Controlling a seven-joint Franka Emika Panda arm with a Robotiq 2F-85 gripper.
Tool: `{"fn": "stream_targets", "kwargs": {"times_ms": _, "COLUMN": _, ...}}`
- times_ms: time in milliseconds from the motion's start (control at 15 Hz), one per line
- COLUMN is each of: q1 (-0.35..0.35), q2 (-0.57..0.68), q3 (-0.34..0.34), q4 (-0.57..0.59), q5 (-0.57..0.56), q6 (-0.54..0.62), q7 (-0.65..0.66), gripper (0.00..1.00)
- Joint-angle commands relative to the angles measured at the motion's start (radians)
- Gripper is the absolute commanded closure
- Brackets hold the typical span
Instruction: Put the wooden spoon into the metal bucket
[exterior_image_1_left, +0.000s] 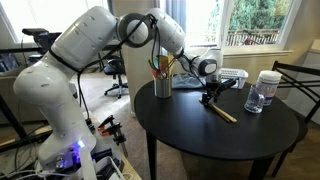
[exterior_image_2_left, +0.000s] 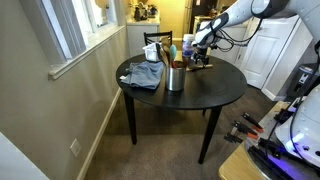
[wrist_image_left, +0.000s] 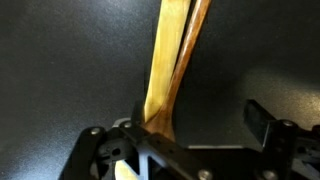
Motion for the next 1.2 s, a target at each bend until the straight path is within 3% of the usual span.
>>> {"fn": "stream_targets", "kwargs": {"times_ms": 0, "q1": -0.003, "q2": 0.002, "q3": 0.003, "q4": 0.020, "q5": 0.021, "q6": -0.029, "q7": 0.007, "gripper": 0.00}}
{"fn": "stream_targets", "kwargs": {"times_ms": 800, "q1": -0.017, "q2": 0.071, "q3": 0.012, "q4": 0.101, "q5": 0.060, "q6": -0.093, "q7": 0.000, "gripper": 0.00}}
{"fn": "stream_targets", "kwargs": {"times_ms": 867, "q1": -0.020, "q2": 0.074, "q3": 0.014, "q4": 0.105, "q5": 0.063, "q6": -0.094, "q7": -0.004, "gripper": 0.25}}
{"fn": "stream_targets", "kwargs": {"times_ms": 933, "q1": -0.020, "q2": 0.077, "q3": 0.014, "q4": 0.108, "q5": 0.064, "q6": -0.094, "q7": -0.005, "gripper": 0.27}}
{"fn": "stream_targets", "kwargs": {"times_ms": 1133, "q1": -0.020, "q2": 0.078, "q3": 0.015, "q4": 0.119, "q5": 0.068, "q6": -0.095, "q7": -0.004, "gripper": 0.47}}
